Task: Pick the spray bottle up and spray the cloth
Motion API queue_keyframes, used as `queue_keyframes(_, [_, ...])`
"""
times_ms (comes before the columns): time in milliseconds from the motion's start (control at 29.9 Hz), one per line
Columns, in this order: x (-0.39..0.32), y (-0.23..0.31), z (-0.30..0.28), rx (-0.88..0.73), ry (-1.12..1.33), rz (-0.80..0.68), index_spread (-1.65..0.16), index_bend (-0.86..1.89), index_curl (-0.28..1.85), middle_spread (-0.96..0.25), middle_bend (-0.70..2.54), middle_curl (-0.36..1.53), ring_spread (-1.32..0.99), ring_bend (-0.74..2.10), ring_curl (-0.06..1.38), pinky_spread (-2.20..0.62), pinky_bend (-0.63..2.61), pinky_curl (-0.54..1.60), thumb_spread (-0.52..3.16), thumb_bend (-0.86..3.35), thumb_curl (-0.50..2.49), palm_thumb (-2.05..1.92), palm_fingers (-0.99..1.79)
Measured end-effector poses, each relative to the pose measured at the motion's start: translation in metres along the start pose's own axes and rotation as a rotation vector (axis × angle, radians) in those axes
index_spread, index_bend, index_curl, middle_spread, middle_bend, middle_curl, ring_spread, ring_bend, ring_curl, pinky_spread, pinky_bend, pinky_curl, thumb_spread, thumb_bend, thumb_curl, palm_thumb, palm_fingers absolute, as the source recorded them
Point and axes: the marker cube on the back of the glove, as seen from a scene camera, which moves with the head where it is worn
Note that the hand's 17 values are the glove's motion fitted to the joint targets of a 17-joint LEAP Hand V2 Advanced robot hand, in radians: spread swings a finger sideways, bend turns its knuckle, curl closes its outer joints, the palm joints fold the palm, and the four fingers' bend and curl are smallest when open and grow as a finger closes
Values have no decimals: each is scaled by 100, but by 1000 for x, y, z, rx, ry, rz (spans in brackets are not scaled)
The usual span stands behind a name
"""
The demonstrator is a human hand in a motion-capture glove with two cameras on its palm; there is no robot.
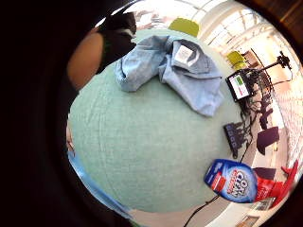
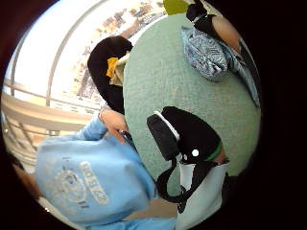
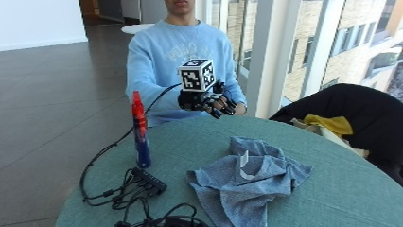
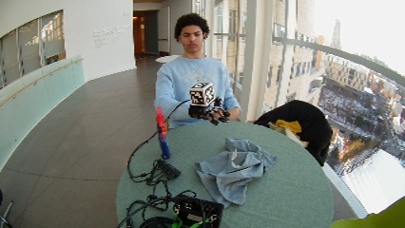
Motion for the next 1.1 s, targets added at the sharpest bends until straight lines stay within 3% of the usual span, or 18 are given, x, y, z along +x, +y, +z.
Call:
queue_keyframes(301, [0,-1,0,-5,-3,7,-33,27,22,-6,36,18,-2,18,12,19,30,17,83,23,11,43,56])
queue_keyframes(703, [2,5,0,-1,-16,21,-38,23,29,-7,32,25,-2,17,15,22,27,22,107,17,15,46,55])
queue_keyframes(1104, [-5,81,-21,89,-55,88,-39,18,32,-7,29,30,-2,18,17,23,24,26,114,15,20,56,57])
